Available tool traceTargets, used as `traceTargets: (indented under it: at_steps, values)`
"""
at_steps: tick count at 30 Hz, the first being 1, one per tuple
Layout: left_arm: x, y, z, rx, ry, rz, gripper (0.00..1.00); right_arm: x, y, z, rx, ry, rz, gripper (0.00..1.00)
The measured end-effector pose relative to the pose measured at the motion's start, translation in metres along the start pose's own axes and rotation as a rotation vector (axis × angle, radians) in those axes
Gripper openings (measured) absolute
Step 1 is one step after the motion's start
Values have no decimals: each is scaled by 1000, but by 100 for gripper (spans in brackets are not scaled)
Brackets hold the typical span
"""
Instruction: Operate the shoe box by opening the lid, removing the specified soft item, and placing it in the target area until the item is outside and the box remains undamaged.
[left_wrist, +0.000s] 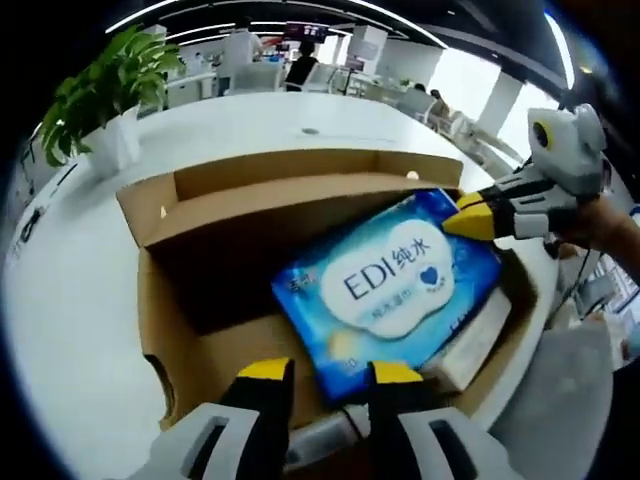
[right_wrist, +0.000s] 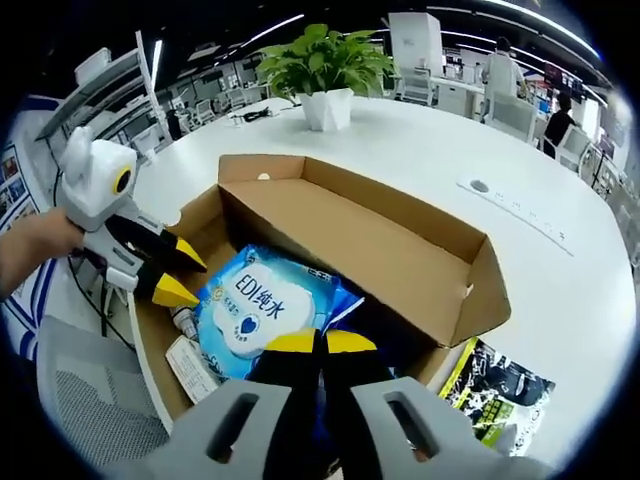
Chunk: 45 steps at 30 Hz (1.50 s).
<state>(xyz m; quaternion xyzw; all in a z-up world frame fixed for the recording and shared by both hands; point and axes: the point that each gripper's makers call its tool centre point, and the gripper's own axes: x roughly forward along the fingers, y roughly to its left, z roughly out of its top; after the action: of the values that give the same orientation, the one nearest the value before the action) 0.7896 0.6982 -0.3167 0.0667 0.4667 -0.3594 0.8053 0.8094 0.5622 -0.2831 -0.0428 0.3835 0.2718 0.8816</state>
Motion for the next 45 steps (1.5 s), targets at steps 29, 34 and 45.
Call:
traceTargets:
  at_steps: [29, 34, 45]
  values:
    - [25, -4, -8, -155, 66, -11, 9, 0, 1, -3, 12, -23, 17, 0]
    - [23, -2, -5, -160, 46, 2, 4, 1, 1, -3, 15, -24, 18, 0]
    - [8, -2, 4, -179, -15, 1, 1, -5, -1, 1, 32, -33, 34, 0]
